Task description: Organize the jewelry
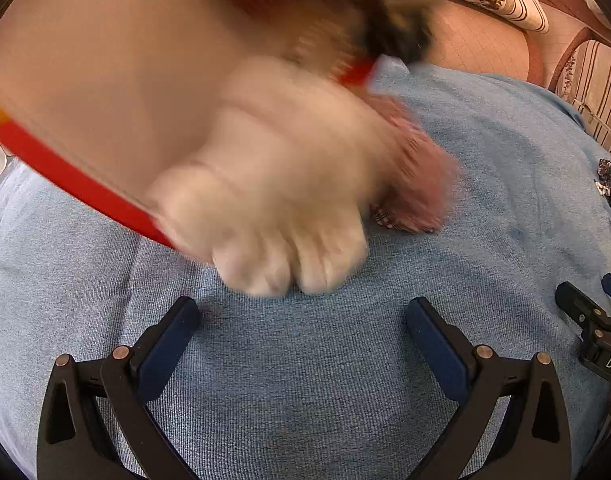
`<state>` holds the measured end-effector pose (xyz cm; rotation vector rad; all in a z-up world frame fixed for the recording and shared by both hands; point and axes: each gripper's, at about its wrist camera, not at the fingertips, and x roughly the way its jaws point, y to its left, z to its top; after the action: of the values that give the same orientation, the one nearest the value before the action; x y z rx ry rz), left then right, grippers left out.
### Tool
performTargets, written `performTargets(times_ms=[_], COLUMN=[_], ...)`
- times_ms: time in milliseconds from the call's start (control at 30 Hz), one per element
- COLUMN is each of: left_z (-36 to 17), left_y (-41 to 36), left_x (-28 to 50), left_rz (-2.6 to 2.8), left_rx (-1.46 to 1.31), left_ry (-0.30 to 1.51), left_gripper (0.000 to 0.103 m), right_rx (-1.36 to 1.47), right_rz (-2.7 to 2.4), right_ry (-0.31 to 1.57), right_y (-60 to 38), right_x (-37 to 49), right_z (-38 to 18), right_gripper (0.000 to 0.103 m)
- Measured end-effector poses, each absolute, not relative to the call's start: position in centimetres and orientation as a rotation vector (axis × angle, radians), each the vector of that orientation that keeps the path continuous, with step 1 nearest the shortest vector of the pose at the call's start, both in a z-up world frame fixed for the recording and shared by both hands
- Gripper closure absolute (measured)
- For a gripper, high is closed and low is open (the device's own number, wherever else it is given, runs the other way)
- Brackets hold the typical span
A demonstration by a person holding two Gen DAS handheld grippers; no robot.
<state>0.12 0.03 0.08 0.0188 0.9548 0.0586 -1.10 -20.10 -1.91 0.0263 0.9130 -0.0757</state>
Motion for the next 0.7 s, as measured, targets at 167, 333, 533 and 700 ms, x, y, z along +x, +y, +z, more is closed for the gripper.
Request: performTargets(times_ms=[167,333,533,700], left_z=[0.13,0.19,0.17,0.08], left_y=[0.02,-0.26,-0.06,-0.04], left_x=[0.11,0.28,0.32,0.36], left_rz=[0.059,0.058,0.058,0.058], left_rx=[0.020,0.021,0.020,0.020], left_ry=[0.955,0.956,0.956,0.957], left_gripper=[0.000,0.000,0.000,0.000], right_rx=[0.027,0.026,0.025,0.023], right_rz=[-0.076,-0.076,-0.075,-0.076], right_ry=[0.914,0.912,0.914,0.915], right_y=[-20.13,-20.02,-20.09,-20.10], right_x=[-1.09,-1.16,-1.19,-1.13], right_z=[-1.91,-1.87,-1.84,-1.83], right_gripper=[0.000,0.000,0.000,0.000])
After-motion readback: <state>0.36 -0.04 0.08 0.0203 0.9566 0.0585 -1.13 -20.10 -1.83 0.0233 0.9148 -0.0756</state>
